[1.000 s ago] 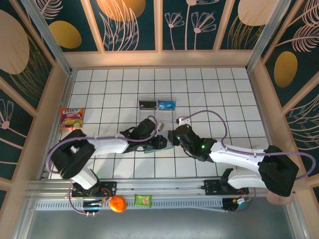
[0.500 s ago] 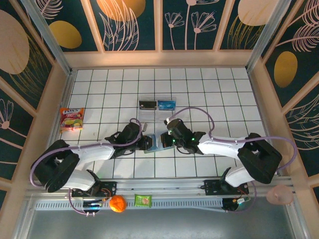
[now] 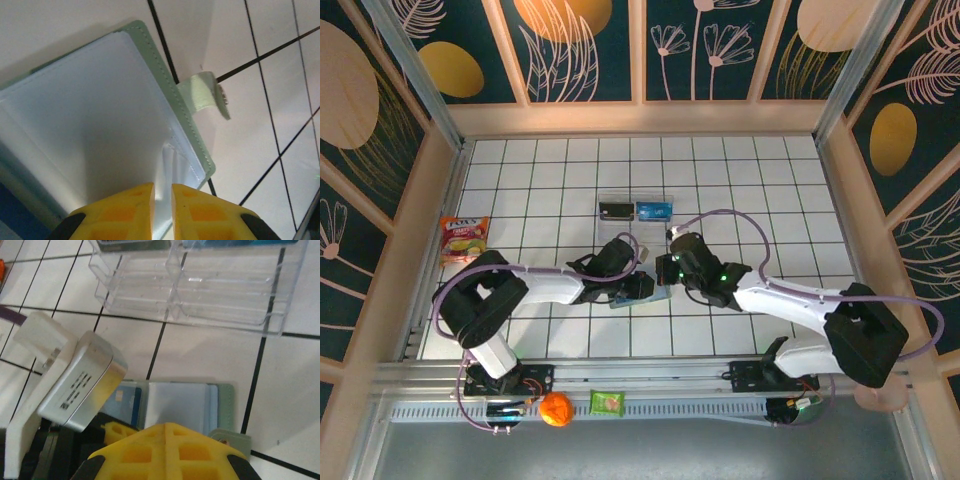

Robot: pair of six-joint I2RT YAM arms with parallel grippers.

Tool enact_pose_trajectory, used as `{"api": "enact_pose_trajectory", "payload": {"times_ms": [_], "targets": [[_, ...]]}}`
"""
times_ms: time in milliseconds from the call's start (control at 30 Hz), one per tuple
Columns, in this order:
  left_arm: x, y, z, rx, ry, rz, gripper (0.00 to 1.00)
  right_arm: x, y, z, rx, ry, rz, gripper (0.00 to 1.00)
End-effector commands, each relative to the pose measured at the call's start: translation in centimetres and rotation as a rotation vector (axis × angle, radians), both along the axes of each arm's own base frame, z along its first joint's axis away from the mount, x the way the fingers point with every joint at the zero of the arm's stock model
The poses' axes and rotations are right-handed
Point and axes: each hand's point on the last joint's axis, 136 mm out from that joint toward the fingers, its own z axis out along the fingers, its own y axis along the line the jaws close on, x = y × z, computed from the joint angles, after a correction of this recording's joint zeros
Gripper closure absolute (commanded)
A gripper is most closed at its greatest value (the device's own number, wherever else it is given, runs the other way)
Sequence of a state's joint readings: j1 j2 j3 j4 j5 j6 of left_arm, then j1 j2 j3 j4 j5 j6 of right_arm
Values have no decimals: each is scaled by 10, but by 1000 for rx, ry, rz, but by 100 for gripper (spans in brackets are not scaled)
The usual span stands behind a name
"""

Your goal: Take the credit cards out of the card holder

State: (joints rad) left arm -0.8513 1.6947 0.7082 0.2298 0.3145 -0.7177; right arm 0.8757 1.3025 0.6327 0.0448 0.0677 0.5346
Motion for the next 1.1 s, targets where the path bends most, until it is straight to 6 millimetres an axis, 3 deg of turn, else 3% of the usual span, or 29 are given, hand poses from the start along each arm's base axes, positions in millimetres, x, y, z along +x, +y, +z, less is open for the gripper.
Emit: {"api": "enact_pose_trajectory", "payload": {"times_ms": [0, 200, 400, 567, 633, 833, 1067], "targets": [[-1, 0, -3, 23, -9, -28, 82, -4, 3, -16, -2, 56, 17, 96], [0, 3, 1, 17, -26, -21, 78, -3, 9, -33, -6, 124, 33, 98], [9, 10, 31, -21, -116, 43, 72, 0, 9, -36, 8, 132, 21, 100], [13, 9, 42, -54, -141, 60, 74, -5, 13, -36, 25, 139, 54, 99], [16, 12, 43, -53, -156, 82, 74, -7, 14, -37, 21, 140, 63, 96], [25, 23, 33, -43, -139, 132, 78, -17, 16, -29, 75, 137, 82, 71], [31, 32, 30, -35, -142, 164, 78, -39, 17, -32, 102, 159, 139, 67]]}}
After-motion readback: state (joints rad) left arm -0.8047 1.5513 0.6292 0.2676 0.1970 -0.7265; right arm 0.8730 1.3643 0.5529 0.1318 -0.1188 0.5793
